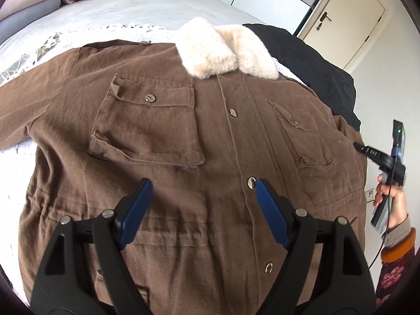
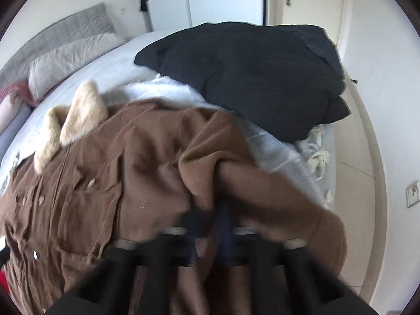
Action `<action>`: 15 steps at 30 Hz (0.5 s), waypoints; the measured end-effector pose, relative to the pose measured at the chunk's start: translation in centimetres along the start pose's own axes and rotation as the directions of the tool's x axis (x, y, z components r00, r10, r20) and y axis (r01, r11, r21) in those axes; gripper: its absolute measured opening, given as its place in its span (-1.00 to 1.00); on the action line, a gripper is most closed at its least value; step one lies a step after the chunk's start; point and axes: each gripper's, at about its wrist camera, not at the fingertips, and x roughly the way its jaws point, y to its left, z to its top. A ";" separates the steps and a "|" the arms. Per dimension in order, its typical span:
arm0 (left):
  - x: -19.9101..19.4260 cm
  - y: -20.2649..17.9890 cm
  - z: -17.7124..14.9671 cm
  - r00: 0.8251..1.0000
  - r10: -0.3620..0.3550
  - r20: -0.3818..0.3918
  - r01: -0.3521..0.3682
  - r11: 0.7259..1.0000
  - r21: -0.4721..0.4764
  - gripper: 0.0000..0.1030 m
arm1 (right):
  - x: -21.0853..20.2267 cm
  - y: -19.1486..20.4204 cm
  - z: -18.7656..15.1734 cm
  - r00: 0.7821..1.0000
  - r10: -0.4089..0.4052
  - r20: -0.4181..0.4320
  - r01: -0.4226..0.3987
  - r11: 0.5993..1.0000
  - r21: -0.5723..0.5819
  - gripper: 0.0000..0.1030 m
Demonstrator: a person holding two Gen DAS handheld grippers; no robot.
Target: Fold large clothes
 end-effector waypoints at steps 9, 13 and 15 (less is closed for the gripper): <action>-0.7 3.3 3.5 0.993 0.121 0.018 -0.122 0.989 0.085 0.57 | -6.3 -8.6 7.5 0.883 -0.456 0.111 0.453 0.890 0.054 -0.85; -0.1 6.9 7.2 0.971 0.238 0.037 -0.241 0.962 0.132 0.57 | -9.0 -9.4 9.5 0.879 -0.435 0.193 0.421 0.900 0.112 -0.56; 1.1 9.0 9.4 0.952 0.304 0.049 -0.307 0.936 0.170 0.57 | -9.0 -7.5 9.9 0.924 -0.322 0.207 0.319 0.946 0.048 -0.09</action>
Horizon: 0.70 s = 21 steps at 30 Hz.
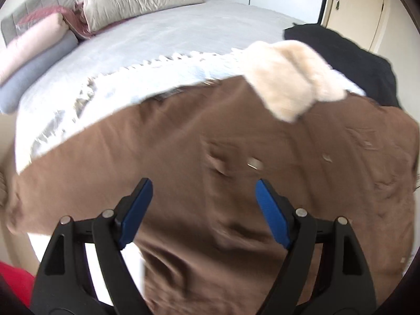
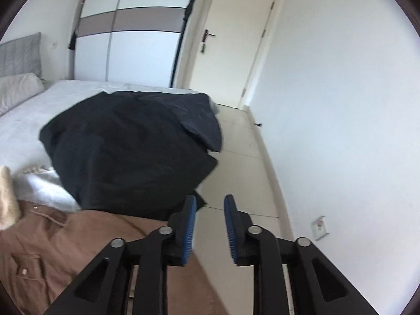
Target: Fold large clothes
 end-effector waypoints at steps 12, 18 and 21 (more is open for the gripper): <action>12.8 6.1 9.7 0.996 0.079 -0.050 -0.078 0.996 0.037 0.57 | 8.9 22.1 -1.4 0.887 0.409 -0.215 -0.460 0.828 -0.321 0.32; 16.9 6.7 11.1 0.983 -0.085 -0.160 0.089 0.996 0.019 0.50 | 15.1 26.3 -2.5 0.840 0.423 -0.340 -0.527 0.788 -0.318 0.32; 16.5 7.0 10.4 0.967 -0.191 -0.169 0.185 0.981 -0.052 0.28 | 17.5 26.8 -4.3 0.810 0.430 -0.398 -0.549 0.795 -0.259 0.30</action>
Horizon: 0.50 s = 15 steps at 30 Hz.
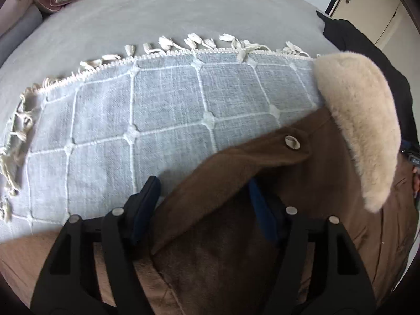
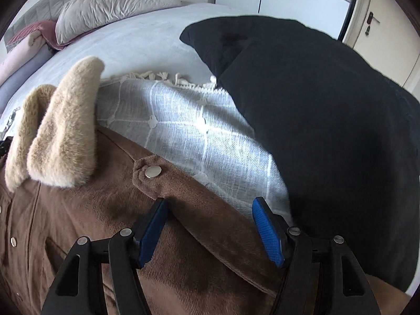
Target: Fold large clothes
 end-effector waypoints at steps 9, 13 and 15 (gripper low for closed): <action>-6.4 -3.5 -2.4 0.947 0.168 0.273 -0.146 0.984 -0.100 -0.78 | -4.7 4.5 -1.4 0.954 -0.213 0.212 0.215 0.977 0.017 -0.84; -5.0 -2.3 -0.9 0.931 0.204 0.303 -0.148 0.969 -0.198 -0.77 | -5.9 4.4 0.8 0.926 -0.278 0.255 0.263 0.960 0.093 -0.83; -0.4 -2.0 -0.6 0.951 0.250 0.180 -0.216 0.958 -0.188 -0.45 | -2.8 3.8 1.1 0.947 -0.279 0.160 0.265 0.959 0.102 -0.78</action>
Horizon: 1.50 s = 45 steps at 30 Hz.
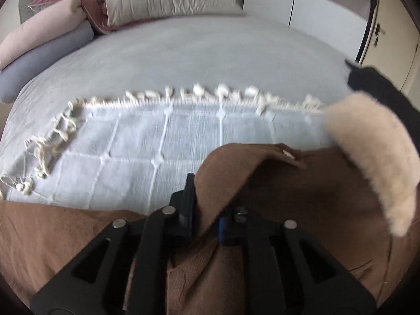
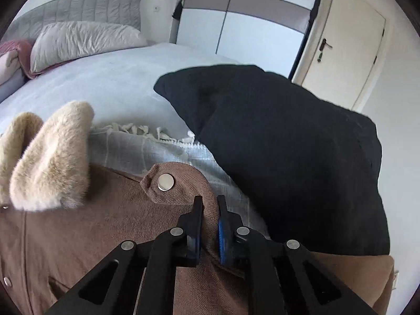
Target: Fold large clothes
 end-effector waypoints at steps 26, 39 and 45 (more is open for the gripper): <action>0.2 -13.5 4.0 0.948 -0.317 -0.012 0.315 0.946 -0.084 -0.71 | 3.4 11.6 3.9 0.943 0.333 -0.003 -0.333 0.943 0.003 -0.43; 6.3 -13.1 7.2 0.968 -0.235 0.089 0.247 0.953 -0.177 -0.39 | 5.9 13.2 6.4 0.977 0.206 0.054 -0.210 0.972 0.101 -0.59; 3.6 -10.6 6.9 0.951 -0.295 0.089 0.306 0.939 -0.154 0.17 | 3.9 10.8 6.2 0.957 0.284 0.066 -0.291 0.942 0.169 0.05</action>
